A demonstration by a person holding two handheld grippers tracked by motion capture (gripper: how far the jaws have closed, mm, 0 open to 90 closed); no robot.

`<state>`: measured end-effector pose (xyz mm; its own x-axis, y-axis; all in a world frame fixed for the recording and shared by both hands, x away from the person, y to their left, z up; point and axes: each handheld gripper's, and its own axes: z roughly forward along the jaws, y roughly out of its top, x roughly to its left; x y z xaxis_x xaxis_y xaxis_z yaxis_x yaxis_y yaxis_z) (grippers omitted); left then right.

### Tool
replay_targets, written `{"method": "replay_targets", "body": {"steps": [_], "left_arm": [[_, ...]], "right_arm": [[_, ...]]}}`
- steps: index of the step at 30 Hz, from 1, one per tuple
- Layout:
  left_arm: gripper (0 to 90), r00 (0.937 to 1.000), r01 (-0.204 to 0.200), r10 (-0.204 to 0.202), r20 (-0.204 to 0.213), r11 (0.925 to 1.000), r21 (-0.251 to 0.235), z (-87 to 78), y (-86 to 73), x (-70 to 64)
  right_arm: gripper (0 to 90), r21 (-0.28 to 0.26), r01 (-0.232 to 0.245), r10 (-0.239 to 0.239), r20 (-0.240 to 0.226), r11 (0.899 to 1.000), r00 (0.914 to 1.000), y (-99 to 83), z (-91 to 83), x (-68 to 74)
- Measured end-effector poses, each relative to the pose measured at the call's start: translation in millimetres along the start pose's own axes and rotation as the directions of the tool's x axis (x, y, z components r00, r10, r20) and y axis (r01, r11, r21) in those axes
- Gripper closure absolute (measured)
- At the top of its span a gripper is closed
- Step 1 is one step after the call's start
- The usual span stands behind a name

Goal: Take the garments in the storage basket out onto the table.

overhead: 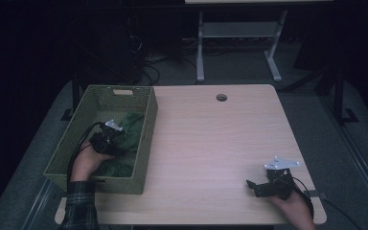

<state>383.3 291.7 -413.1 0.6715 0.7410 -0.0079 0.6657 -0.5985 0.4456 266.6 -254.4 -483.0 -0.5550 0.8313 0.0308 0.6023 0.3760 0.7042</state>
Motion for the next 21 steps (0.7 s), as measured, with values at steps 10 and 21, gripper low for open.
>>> {"method": "replay_targets", "body": {"steps": [10,21], "left_arm": [[81.5,0.9949,0.074,-0.072,0.071,0.9969,-0.027,-11.4,0.3,3.7],[83.0,0.9876,0.124,-0.108,0.114,0.9823,-0.141,-34.6,2.4,5.4]], "right_arm": [[1.9,0.0,0.001,-0.001,0.0,1.0,1.0,0.0,0.0,0.0],[1.9,0.0,0.0,0.0,0.0,1.0,1.0,0.0,0.0,0.0]]}}
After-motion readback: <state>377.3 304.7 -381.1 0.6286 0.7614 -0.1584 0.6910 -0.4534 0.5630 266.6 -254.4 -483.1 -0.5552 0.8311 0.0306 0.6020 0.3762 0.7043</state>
